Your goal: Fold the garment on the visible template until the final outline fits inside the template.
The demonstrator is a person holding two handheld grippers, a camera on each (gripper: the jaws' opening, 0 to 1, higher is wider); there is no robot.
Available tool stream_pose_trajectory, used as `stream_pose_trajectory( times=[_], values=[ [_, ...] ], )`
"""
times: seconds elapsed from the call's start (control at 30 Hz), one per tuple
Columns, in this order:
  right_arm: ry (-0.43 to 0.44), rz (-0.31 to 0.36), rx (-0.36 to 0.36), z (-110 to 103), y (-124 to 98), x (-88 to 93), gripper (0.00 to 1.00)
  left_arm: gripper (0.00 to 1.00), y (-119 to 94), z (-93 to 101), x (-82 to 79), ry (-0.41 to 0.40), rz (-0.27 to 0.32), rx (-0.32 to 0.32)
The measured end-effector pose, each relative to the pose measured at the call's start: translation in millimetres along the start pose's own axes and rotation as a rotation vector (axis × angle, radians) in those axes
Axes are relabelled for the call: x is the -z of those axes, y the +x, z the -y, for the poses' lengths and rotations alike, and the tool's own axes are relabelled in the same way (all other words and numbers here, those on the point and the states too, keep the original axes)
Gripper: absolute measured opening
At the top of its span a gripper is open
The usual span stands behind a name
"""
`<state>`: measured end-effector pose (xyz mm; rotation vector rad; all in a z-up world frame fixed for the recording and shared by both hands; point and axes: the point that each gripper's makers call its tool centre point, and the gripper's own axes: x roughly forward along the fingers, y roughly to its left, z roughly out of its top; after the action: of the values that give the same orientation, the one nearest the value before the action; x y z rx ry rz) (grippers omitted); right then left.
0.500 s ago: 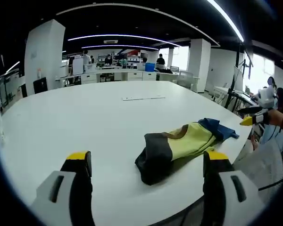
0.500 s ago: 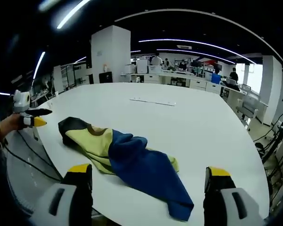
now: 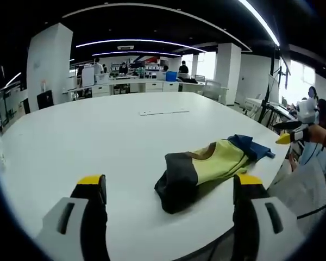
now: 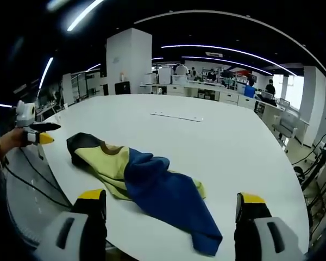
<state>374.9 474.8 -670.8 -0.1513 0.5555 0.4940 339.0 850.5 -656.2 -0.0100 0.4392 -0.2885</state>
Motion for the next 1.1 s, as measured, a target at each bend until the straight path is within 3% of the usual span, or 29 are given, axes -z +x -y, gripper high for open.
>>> stream_pose_trajectory(
  times=[0.43, 0.77, 1.1],
  values=[
    [-0.004, 0.016, -0.009, -2, 6, -4.9, 1.0, 0.86, 8, 0.3, -0.9, 0.028, -0.005, 0.021],
    [-0.014, 0.036, -0.043, -13, 13, -8.2, 0.88, 0.75, 19, -4.8, 2.8, 0.017, -0.007, 0.028],
    [-0.043, 0.038, -0.122, -35, 26, -10.5, 0.74, 0.61, 29, -9.7, 6.8, -0.024, 0.004, 0.039]
  ],
)
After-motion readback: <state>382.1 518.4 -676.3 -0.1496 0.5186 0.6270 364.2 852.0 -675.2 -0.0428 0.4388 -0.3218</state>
